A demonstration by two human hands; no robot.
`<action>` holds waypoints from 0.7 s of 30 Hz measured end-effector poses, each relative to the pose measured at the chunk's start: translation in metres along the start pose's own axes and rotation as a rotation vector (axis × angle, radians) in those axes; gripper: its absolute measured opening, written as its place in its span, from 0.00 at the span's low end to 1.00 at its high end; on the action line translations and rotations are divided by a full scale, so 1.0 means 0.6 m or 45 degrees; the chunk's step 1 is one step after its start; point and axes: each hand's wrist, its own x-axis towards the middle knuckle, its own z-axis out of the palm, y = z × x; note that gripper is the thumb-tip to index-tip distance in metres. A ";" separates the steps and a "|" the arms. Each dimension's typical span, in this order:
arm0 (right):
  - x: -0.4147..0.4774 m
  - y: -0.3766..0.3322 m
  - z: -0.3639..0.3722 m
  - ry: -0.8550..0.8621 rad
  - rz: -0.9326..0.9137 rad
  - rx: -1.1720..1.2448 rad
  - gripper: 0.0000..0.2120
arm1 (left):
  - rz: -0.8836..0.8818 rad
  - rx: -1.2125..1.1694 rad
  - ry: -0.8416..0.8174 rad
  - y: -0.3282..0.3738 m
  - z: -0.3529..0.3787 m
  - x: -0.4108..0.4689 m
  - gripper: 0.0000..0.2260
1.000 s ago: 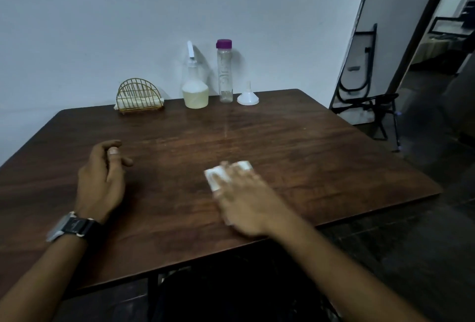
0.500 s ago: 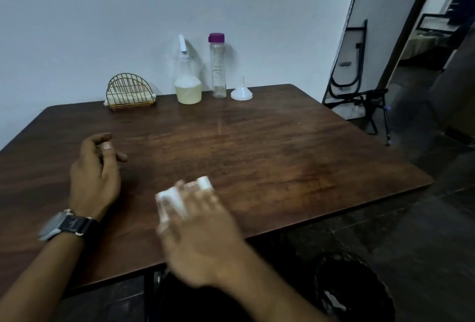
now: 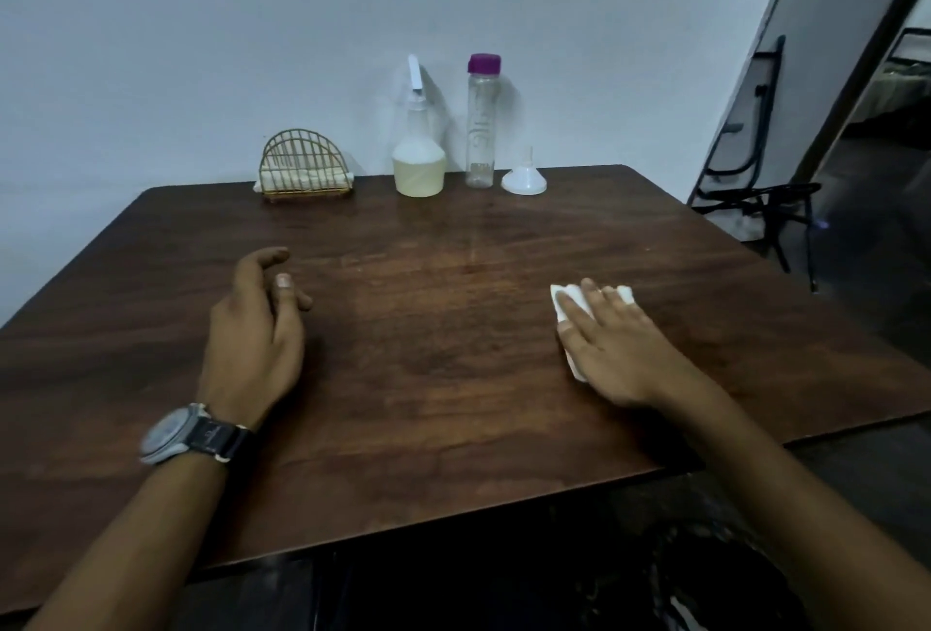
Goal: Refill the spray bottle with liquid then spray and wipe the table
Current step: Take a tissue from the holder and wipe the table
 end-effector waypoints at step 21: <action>0.173 -0.079 -0.012 -0.097 -0.065 -0.027 0.30 | -0.090 -0.034 0.105 -0.002 -0.002 0.005 0.10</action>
